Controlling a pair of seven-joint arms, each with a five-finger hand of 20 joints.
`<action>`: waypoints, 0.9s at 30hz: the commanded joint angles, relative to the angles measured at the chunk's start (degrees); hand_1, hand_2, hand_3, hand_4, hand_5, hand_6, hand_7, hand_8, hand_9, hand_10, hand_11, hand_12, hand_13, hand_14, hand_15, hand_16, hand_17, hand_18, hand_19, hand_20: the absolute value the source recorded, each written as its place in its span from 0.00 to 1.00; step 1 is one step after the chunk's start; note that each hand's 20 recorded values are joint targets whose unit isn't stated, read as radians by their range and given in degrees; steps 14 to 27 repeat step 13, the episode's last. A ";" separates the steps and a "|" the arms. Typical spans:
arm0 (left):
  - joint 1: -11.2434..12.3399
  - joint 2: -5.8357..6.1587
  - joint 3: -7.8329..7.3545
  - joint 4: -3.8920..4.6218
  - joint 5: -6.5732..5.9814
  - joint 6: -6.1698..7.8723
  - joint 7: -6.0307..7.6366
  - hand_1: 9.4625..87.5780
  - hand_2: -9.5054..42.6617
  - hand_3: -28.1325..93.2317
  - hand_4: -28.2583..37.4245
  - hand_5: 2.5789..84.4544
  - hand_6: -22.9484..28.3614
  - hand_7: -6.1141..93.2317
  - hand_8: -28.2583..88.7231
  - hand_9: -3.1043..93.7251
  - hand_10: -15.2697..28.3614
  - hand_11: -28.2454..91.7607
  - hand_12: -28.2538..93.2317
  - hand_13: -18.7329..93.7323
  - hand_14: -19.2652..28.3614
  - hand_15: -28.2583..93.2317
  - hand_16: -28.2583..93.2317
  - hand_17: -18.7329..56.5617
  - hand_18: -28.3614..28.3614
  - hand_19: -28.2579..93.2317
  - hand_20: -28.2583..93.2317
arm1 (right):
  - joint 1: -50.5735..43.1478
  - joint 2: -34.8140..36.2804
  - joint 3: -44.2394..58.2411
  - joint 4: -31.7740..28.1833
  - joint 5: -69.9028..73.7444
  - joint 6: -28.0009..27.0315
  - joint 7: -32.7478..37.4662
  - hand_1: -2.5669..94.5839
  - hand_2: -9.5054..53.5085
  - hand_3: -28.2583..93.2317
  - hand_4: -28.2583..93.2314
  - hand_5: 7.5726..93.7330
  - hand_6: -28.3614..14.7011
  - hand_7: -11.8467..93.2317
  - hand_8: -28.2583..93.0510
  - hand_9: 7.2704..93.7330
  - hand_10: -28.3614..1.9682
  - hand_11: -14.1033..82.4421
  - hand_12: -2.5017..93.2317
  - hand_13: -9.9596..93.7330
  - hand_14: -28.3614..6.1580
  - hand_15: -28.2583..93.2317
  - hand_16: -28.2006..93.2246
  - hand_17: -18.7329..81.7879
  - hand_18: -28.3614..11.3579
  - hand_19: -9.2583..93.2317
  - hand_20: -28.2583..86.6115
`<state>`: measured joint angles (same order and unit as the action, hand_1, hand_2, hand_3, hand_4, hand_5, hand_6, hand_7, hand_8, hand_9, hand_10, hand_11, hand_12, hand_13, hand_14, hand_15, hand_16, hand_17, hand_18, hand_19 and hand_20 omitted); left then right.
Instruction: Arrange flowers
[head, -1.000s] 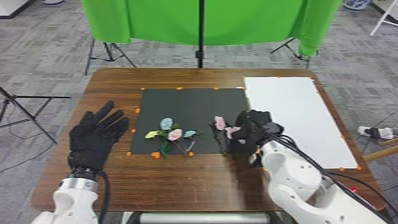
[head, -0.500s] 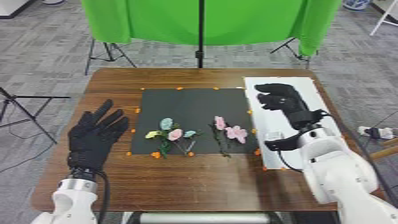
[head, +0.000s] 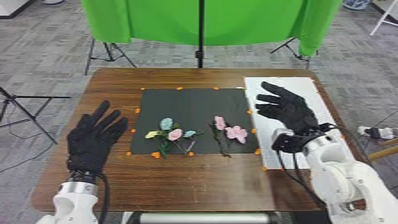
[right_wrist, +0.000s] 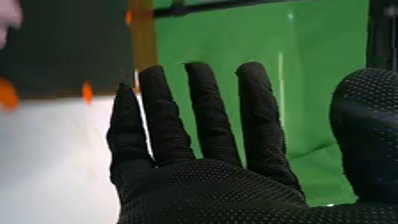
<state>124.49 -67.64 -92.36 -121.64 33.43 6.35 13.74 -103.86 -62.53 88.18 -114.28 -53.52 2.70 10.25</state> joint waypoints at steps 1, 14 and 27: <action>0.15 -0.58 0.35 0.82 2.22 0.00 -0.74 0.13 0.36 0.87 0.00 0.43 0.58 0.17 0.16 0.38 0.76 0.40 0.32 0.40 0.96 0.62 0.18 0.13 0.99 0.69 0.30 | -0.94 -3.33 0.09 -0.55 1.53 -0.78 -1.38 0.23 0.18 0.87 0.00 0.42 0.75 0.24 0.13 0.45 0.48 0.24 0.16 0.42 0.24 0.41 0.37 0.20 0.16 0.57 0.46; 0.24 -0.65 0.25 0.82 1.75 -0.14 -0.58 0.12 0.36 0.87 0.00 0.41 0.57 0.17 0.16 0.38 0.76 0.39 0.32 0.39 0.96 0.62 0.18 0.13 0.99 0.68 0.31 | -2.06 -3.44 1.04 -0.48 3.88 -1.49 -1.16 0.23 0.17 0.87 0.00 0.41 0.76 0.24 0.13 0.45 0.48 0.24 0.17 0.42 0.24 0.41 0.39 0.20 0.16 0.57 0.47; 0.24 -0.65 0.25 0.82 1.75 -0.14 -0.58 0.12 0.36 0.87 0.00 0.41 0.57 0.17 0.16 0.38 0.76 0.39 0.32 0.39 0.96 0.62 0.18 0.13 0.99 0.68 0.31 | -2.06 -3.44 1.04 -0.48 3.88 -1.49 -1.16 0.23 0.17 0.87 0.00 0.41 0.76 0.24 0.13 0.45 0.48 0.24 0.17 0.42 0.24 0.41 0.39 0.20 0.16 0.57 0.47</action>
